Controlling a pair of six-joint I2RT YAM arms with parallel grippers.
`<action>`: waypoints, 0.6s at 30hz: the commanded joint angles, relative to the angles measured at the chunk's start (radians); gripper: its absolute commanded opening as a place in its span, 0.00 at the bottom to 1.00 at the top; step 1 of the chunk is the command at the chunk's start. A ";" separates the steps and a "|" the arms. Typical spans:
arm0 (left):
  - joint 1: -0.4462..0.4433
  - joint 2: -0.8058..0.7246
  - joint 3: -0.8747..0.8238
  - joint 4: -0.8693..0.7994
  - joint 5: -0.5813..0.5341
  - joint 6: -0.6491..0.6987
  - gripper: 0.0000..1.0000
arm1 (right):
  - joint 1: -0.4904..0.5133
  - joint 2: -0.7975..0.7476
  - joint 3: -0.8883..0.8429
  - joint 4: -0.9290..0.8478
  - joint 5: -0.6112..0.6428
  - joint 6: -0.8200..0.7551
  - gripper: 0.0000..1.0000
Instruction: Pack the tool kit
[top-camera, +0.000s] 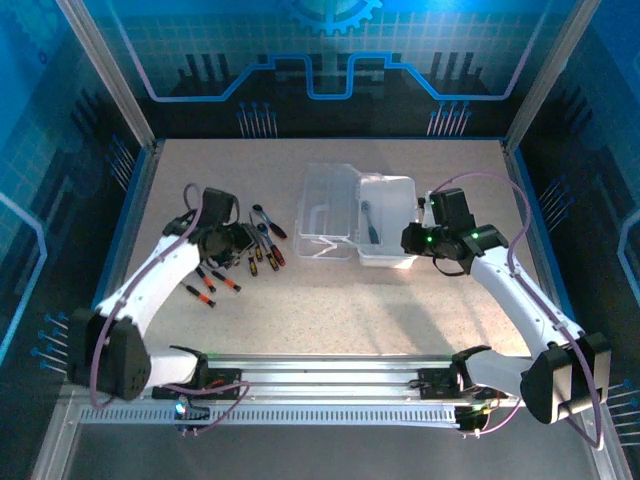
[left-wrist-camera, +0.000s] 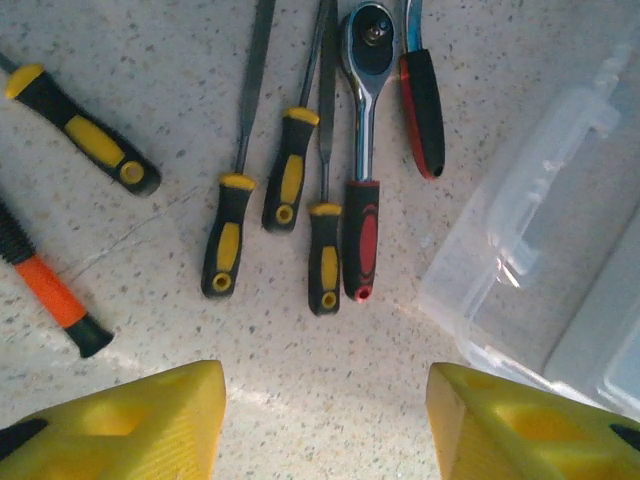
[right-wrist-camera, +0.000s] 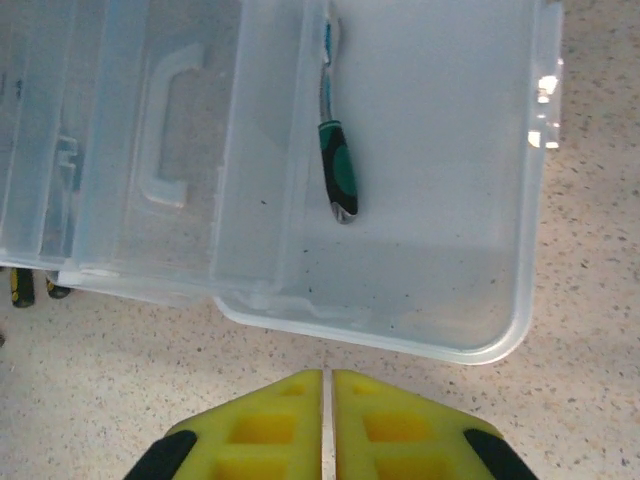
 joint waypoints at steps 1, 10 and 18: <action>0.002 0.137 0.162 -0.027 0.001 0.042 0.52 | 0.003 -0.004 0.005 0.041 -0.062 0.007 0.10; 0.016 0.576 0.564 -0.106 -0.098 0.074 0.43 | -0.024 0.014 0.038 0.016 -0.063 -0.022 0.13; 0.043 0.819 0.820 -0.251 -0.182 0.058 0.32 | -0.071 -0.002 -0.035 0.105 -0.106 0.007 0.22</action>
